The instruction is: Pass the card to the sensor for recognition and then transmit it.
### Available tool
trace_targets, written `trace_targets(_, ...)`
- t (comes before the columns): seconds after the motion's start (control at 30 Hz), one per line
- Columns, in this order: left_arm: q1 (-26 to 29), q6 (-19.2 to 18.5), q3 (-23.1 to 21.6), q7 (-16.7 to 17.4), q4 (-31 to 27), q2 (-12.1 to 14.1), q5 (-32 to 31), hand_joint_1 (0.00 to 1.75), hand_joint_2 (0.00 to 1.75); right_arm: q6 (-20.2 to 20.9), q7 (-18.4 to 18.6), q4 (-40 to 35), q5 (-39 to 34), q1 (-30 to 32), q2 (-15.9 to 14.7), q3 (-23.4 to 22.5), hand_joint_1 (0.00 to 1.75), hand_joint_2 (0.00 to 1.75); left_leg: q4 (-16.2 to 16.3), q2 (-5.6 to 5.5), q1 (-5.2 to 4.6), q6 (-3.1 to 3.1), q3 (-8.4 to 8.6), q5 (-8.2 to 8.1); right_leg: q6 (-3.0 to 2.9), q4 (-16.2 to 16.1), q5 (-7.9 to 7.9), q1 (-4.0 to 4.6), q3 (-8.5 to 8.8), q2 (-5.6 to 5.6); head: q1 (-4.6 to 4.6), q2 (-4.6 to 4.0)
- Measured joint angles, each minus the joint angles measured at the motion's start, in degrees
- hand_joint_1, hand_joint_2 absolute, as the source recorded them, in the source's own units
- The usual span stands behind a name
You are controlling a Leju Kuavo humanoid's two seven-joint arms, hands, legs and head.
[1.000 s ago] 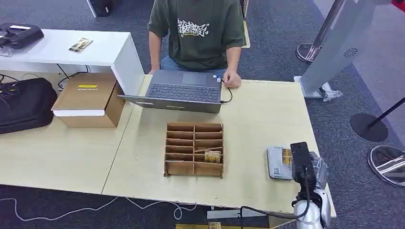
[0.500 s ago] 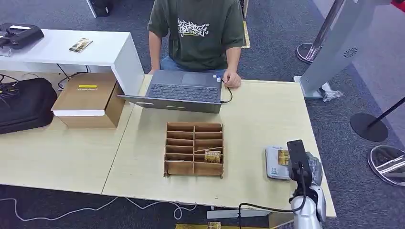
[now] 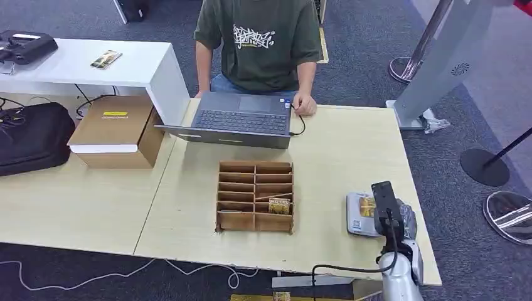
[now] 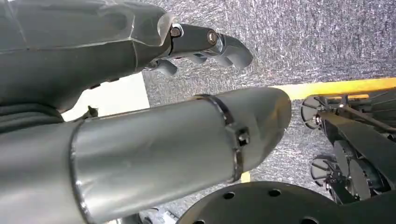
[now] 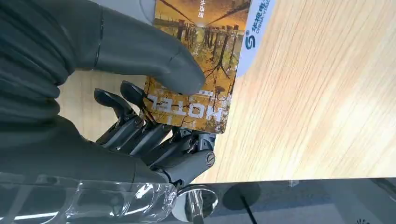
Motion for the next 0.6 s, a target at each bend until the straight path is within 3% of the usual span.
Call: trace_targets(0.6, 0.01, 0.04, 0.00, 0.00, 0.00, 0.22, 0.02, 0.00, 0.00, 0.48, 0.39, 0.90, 0.68, -0.35, -0.07, 0.02, 1.75, 1.75, 0.00, 0.00, 0.00, 0.00, 0.03, 0.00, 0.00, 0.00, 0.00, 0.00, 0.03, 0.00, 0.00, 0.00)
